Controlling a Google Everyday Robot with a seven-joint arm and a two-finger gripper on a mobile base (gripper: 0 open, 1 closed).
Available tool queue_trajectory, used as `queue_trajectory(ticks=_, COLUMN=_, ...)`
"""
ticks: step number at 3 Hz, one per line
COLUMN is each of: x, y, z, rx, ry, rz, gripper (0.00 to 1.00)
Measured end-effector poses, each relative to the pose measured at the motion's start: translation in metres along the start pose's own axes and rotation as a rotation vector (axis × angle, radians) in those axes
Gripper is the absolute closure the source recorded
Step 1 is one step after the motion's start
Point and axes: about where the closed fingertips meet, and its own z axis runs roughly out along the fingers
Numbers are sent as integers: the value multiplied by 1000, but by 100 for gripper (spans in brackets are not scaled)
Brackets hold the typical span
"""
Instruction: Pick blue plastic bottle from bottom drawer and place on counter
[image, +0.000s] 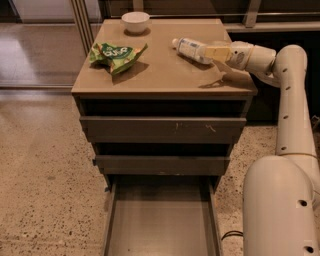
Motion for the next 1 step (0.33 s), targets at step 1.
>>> queue_trajectory(ticks=1, x=0, y=0, z=0, rx=0, ry=0, rz=0, gripper=0)
